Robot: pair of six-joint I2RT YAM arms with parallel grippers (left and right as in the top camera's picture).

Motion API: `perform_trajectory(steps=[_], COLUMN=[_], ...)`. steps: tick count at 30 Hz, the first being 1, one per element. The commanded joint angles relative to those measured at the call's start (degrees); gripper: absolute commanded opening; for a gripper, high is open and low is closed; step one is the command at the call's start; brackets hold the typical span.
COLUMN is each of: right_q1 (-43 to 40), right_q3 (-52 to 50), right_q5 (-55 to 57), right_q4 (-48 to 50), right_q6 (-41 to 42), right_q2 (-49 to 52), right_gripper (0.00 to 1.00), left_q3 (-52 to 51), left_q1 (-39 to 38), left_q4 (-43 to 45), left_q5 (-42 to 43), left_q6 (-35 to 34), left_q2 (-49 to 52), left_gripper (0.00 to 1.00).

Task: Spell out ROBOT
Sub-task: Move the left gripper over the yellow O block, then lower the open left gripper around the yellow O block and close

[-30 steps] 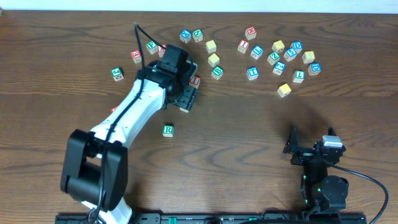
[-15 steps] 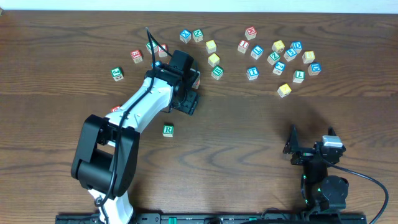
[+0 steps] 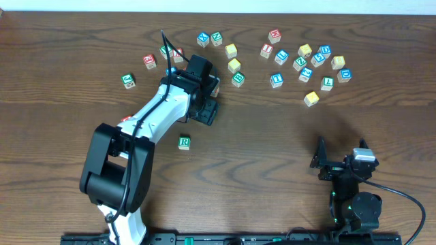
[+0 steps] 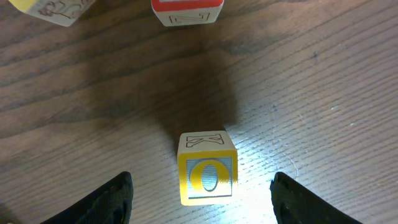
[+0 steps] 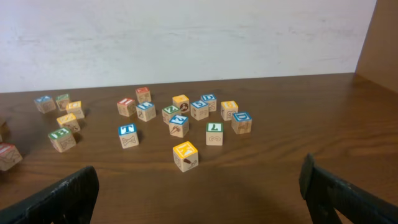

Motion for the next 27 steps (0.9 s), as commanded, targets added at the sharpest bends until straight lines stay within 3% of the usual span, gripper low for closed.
perform_trajectory(steps=[1,27], right_q1=[-0.5,-0.5], right_q3=[-0.1,-0.1], right_q5=[-0.2,-0.2], right_q4=[-0.2,-0.2], right_q6=[-0.7,-0.7], right_q2=[-0.4,-0.4], right_gripper=[0.99,0.99], left_q3=[1.3,1.2], left_q1=[-0.2,-0.8], left_q4=[0.2,0.6], left_q5=[-0.3,-0.3], left_q6=[-0.6,-3.1], left_q2=[1.1,1.4], left_gripper=[0.7,0.66])
